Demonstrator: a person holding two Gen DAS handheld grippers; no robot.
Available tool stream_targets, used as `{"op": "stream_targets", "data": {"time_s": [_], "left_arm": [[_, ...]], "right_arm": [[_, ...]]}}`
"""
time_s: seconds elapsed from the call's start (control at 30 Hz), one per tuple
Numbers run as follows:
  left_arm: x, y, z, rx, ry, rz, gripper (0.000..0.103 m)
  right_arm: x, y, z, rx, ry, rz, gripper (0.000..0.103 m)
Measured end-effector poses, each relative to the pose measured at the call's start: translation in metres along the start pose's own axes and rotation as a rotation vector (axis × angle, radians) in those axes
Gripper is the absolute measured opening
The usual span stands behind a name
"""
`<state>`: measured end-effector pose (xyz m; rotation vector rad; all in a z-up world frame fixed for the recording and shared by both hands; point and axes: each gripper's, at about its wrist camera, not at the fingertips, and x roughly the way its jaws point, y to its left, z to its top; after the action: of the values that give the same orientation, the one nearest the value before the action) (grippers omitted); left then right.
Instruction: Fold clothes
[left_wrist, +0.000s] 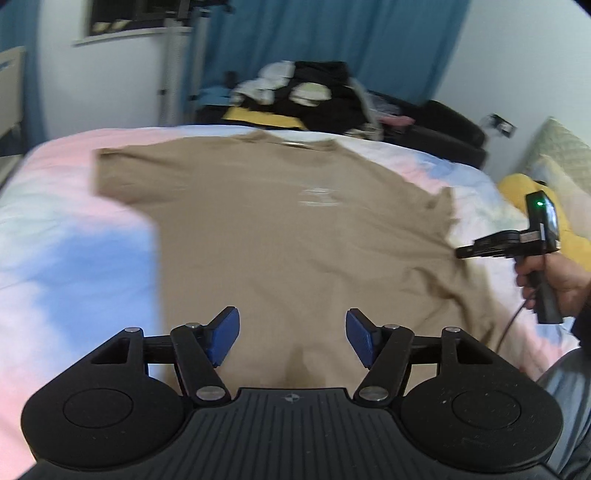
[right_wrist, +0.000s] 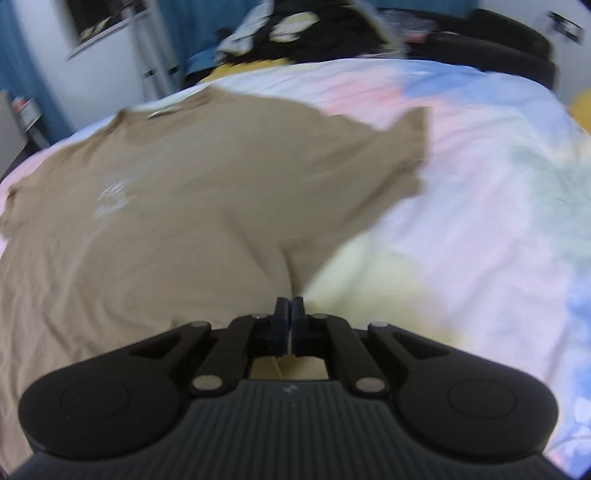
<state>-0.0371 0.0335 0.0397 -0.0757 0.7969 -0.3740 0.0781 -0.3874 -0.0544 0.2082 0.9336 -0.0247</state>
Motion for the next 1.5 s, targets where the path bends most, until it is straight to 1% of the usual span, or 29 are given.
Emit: {"op": "stream_targets", "data": {"time_s": [0.1,0.13,0.17,0.2,0.3,0.33,0.4,0.47,0.5,0.57,0.7,0.8,0.83,0.87,0.93,1.0,1.03,1.13,1.23,1.3,1.33,1.37,1.4,1.43,1.47,1.5], "left_arm": [[0.037,-0.027,0.001,0.005,0.020,-0.078,0.068],[0.048,-0.035,0.000,0.004,0.028,-0.106,0.068],[0.057,-0.042,-0.003,0.003,0.039,-0.144,0.068],[0.066,-0.049,-0.006,0.003,0.052,-0.184,0.068],[0.090,-0.073,-0.019,0.011,0.105,-0.313,0.066],[0.096,-0.080,-0.024,0.023,0.125,-0.353,0.066],[0.105,-0.096,-0.035,0.056,0.154,-0.432,0.065],[0.113,-0.108,-0.046,0.086,0.180,-0.496,0.060],[0.117,-0.113,-0.051,0.104,0.193,-0.517,0.059],[0.123,-0.120,-0.058,0.135,0.218,-0.547,0.055],[0.135,-0.129,-0.071,0.163,0.259,-0.598,0.054],[0.146,-0.137,-0.079,0.168,0.281,-0.631,0.046],[0.148,-0.140,-0.081,0.167,0.292,-0.640,0.033],[0.152,-0.144,-0.083,0.163,0.308,-0.663,0.011],[0.153,-0.152,-0.086,0.161,0.319,-0.734,0.011],[0.151,-0.164,-0.086,0.192,0.319,-0.755,0.011],[0.153,-0.170,-0.088,0.203,0.326,-0.758,0.011],[0.170,-0.182,-0.099,0.214,0.372,-0.707,0.011],[0.182,-0.182,-0.106,0.189,0.377,-0.709,0.011],[0.177,-0.180,-0.104,0.201,0.349,-0.688,0.015],[0.175,-0.179,-0.102,0.205,0.336,-0.675,0.023],[0.171,-0.177,-0.099,0.203,0.326,-0.663,0.042],[0.167,-0.174,-0.096,0.197,0.311,-0.652,0.056],[0.161,-0.170,-0.094,0.196,0.284,-0.640,0.081],[0.153,-0.166,-0.091,0.207,0.249,-0.622,0.089],[0.147,-0.163,-0.090,0.232,0.227,-0.593,0.089]], "right_arm": [[0.003,-0.023,-0.004,0.008,0.011,-0.102,0.001],[0.003,-0.030,-0.006,0.023,0.015,-0.106,0.001],[0.003,-0.037,-0.008,0.054,0.019,-0.095,0.001],[0.001,-0.042,-0.008,0.090,0.011,-0.075,0.004],[-0.008,-0.052,-0.007,0.187,-0.050,-0.006,0.008],[-0.011,-0.054,-0.007,0.215,-0.070,0.014,0.011],[-0.015,-0.058,-0.006,0.271,-0.102,0.052,0.024],[-0.017,-0.063,-0.007,0.325,-0.121,0.088,0.029],[-0.018,-0.064,-0.006,0.344,-0.127,0.102,0.030],[-0.020,-0.066,-0.003,0.364,-0.141,0.118,0.030],[-0.031,-0.068,0.000,0.376,-0.191,0.127,0.038],[-0.033,-0.071,0.002,0.392,-0.212,0.141,0.040],[-0.034,-0.070,0.003,0.385,-0.216,0.137,0.040],[-0.034,-0.070,0.004,0.378,-0.220,0.132,0.040],[-0.035,-0.068,0.004,0.356,-0.223,0.123,0.040],[-0.037,-0.067,0.004,0.349,-0.230,0.129,0.040],[-0.038,-0.067,0.004,0.349,-0.234,0.134,0.040],[-0.041,-0.064,0.003,0.328,-0.238,0.129,0.040],[-0.039,-0.056,0.003,0.264,-0.227,0.093,0.040],[-0.039,-0.051,0.003,0.233,-0.228,0.092,0.040],[-0.040,-0.049,0.003,0.225,-0.232,0.098,0.040],[-0.041,-0.049,0.004,0.225,-0.240,0.108,0.041],[-0.042,-0.048,0.004,0.229,-0.251,0.119,0.042],[-0.043,-0.048,0.004,0.237,-0.262,0.129,0.043],[-0.043,-0.049,0.005,0.255,-0.270,0.140,0.044],[-0.041,-0.052,0.006,0.284,-0.271,0.157,0.044]]}}
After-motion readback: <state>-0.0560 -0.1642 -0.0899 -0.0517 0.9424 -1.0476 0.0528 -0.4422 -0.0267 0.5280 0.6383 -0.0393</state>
